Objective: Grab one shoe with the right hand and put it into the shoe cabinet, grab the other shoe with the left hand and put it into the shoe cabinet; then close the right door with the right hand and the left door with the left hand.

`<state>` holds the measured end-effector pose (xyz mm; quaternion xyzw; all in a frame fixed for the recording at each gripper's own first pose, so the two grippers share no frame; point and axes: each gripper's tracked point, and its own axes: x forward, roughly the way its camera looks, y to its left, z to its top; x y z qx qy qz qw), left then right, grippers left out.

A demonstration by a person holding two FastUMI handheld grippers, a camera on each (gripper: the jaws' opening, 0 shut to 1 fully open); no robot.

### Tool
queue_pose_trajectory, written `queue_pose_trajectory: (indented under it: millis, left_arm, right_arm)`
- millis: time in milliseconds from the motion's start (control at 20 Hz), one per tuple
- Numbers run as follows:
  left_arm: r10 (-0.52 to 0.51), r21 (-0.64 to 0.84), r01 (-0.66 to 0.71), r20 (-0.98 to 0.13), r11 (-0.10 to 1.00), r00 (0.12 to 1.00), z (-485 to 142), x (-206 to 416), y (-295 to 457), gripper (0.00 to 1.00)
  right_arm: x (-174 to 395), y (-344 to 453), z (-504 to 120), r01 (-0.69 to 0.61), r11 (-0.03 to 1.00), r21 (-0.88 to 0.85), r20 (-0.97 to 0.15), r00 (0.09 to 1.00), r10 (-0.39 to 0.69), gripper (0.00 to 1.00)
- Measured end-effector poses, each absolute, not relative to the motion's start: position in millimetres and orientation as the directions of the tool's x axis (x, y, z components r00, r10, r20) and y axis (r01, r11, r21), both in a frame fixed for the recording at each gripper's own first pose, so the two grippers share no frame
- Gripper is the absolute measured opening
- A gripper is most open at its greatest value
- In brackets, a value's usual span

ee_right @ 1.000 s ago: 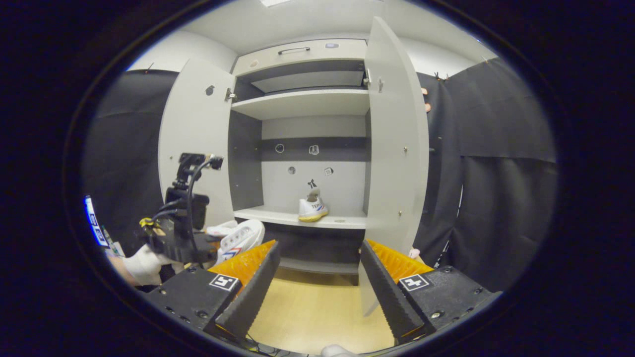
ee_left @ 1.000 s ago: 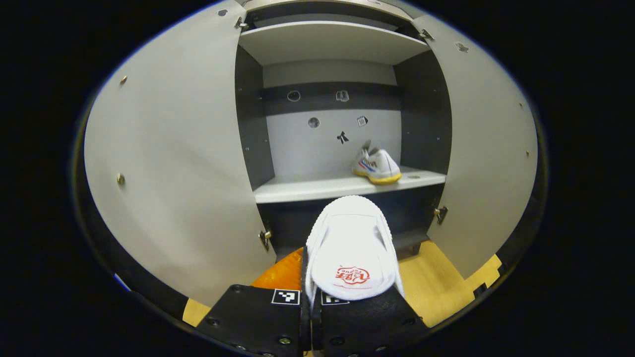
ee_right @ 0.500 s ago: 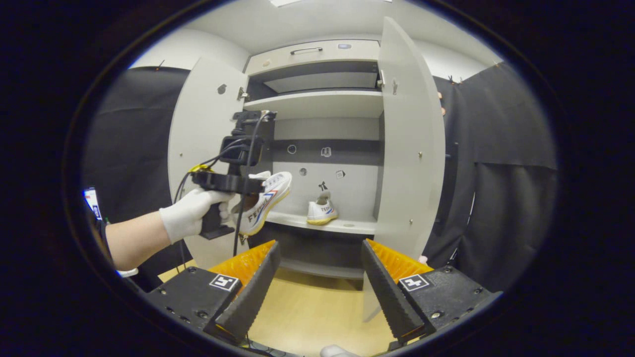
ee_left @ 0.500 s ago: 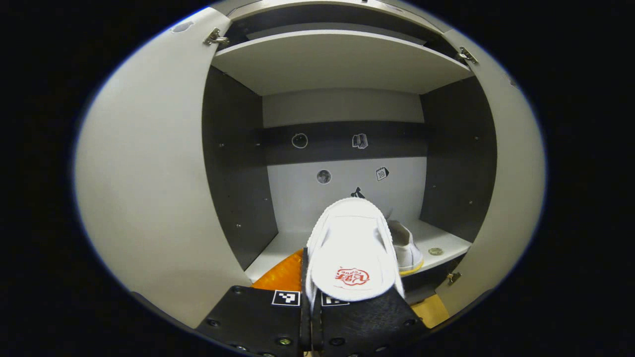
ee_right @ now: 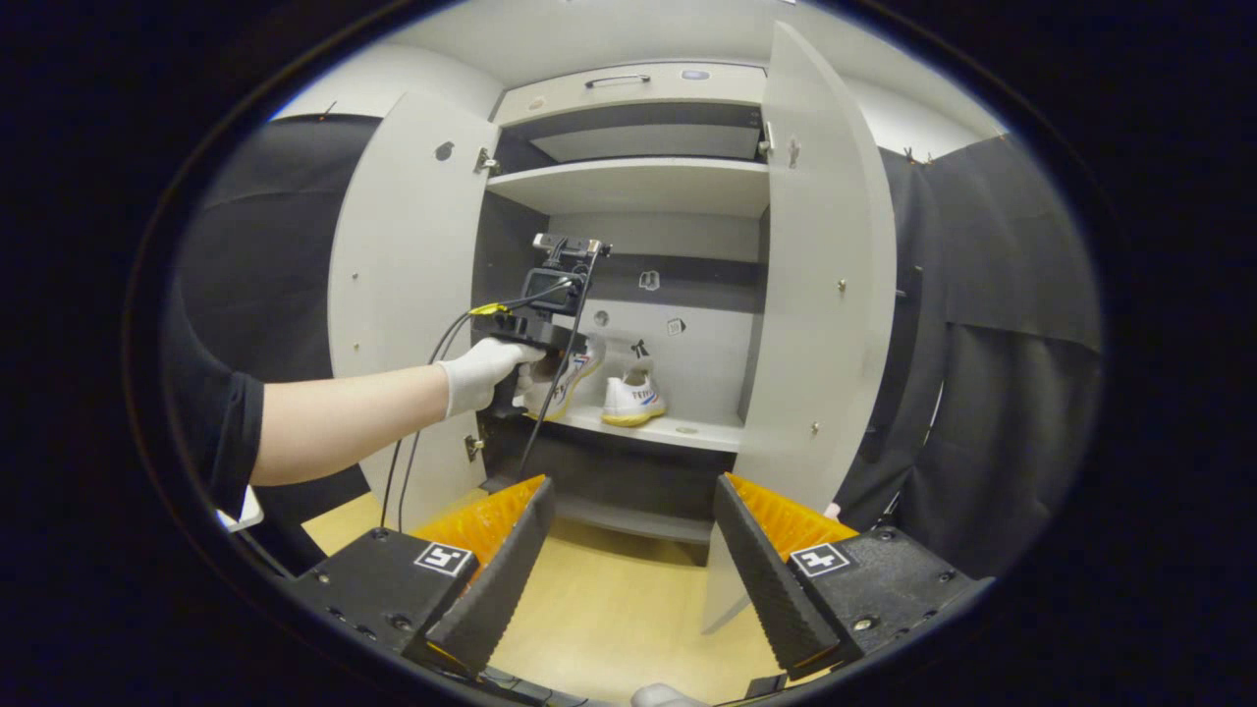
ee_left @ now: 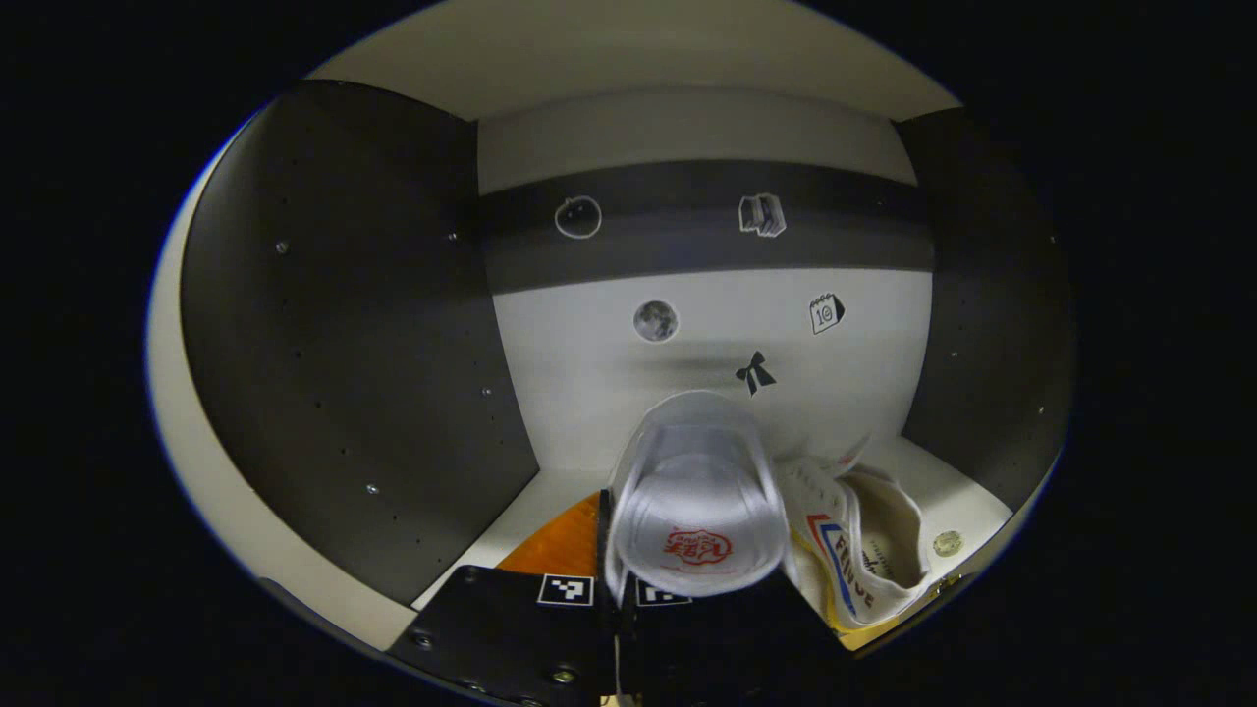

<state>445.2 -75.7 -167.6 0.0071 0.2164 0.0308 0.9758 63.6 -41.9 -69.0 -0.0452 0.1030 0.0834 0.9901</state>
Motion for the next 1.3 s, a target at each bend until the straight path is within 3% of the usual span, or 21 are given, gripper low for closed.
queue_pose_trajectory:
  millis: [250, 350, 400, 450, 550, 750, 1050, 1300]
  left_arm:
    - [0.028, 0.033, -0.014, -0.486, 0.999, 0.873, -186.0, 457.0, -76.9, 0.12]
    - [0.004, 0.013, 0.003, -0.516, 1.0, 0.857, -190.8, 457.3, -80.5, 0.15]
    - [-0.011, 0.001, 0.013, -0.546, 1.0, 0.838, -197.9, 454.9, -82.1, 0.22]
    - [-0.02, -0.014, 0.015, -0.581, 1.0, 0.814, -206.4, 449.4, -83.8, 0.13]
    - [-0.028, -0.015, 0.024, -0.575, 1.0, 0.818, -207.3, 449.9, -80.8, 0.17]
    - [-0.015, -0.023, 0.002, -0.562, 1.0, 0.827, -200.9, 444.7, -65.8, 0.92]
    - [-0.035, -0.11, -0.03, -0.549, 0.994, 0.835, -194.0, 422.1, -55.6, 0.96]
    - [-0.03, -0.089, -0.009, -0.436, 0.996, 0.899, -151.7, 390.7, -55.1, 0.98]
  right_arm:
    - [67.6, -55.1, -77.2, -0.141, 0.989, -0.053, -0.238, 0.963, 0.125, 1.0]
    - [69.2, -55.8, -81.9, -0.138, 0.99, -0.035, -0.26, 0.958, 0.124, 1.0]
    - [70.4, -56.1, -82.3, -0.137, 0.99, -0.027, -0.264, 0.956, 0.125, 1.0]
    - [70.6, -56.1, -83.1, -0.136, 0.991, -0.021, -0.269, 0.955, 0.125, 1.0]
    - [71.0, -54.3, -83.2, -0.142, 0.99, -0.018, -0.271, 0.954, 0.132, 1.0]
    - [71.5, -50.6, -83.1, -0.152, 0.988, -0.013, -0.265, 0.953, 0.143, 1.0]
    - [69.3, -49.9, -79.1, -0.141, 0.99, -0.009, -0.251, 0.959, 0.134, 1.0]
    - [63.4, -49.0, -72.0, -0.124, 0.992, -0.017, -0.228, 0.966, 0.117, 1.0]
